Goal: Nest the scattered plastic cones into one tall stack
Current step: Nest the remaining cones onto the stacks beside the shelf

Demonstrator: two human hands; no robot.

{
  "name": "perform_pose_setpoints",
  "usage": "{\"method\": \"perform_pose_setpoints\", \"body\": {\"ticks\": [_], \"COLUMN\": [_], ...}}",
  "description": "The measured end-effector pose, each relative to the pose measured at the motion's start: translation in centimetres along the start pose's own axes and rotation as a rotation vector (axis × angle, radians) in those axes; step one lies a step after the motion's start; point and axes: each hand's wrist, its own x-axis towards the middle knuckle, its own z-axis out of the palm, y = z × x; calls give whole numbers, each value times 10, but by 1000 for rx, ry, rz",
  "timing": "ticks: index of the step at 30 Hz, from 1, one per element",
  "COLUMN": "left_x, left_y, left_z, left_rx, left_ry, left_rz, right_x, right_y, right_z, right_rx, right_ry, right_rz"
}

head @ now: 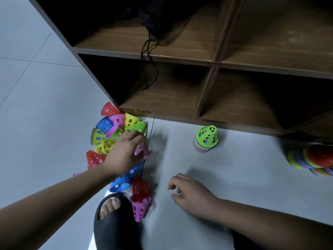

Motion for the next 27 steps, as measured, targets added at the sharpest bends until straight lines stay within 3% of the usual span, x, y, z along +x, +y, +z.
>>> {"method": "perform_pose_setpoints", "body": {"ticks": [7, 15, 21, 27], "left_x": [-18, -21, -14, -7], "left_y": [-28, -31, -22, -25], "left_z": [0, 18, 17, 29], "left_rx": [220, 129, 100, 159], "left_ry": [-105, -153, -137, -185], "left_rz": [10, 36, 70, 119], "right_x": [36, 55, 46, 32], "right_y": [-25, -40, -35, -30], "right_z": [31, 52, 55, 59], "right_rx": [-236, -229, -229, -190], "right_ry": [-127, -238, -281, -261], "right_rz": [-257, -393, -388, -213]}}
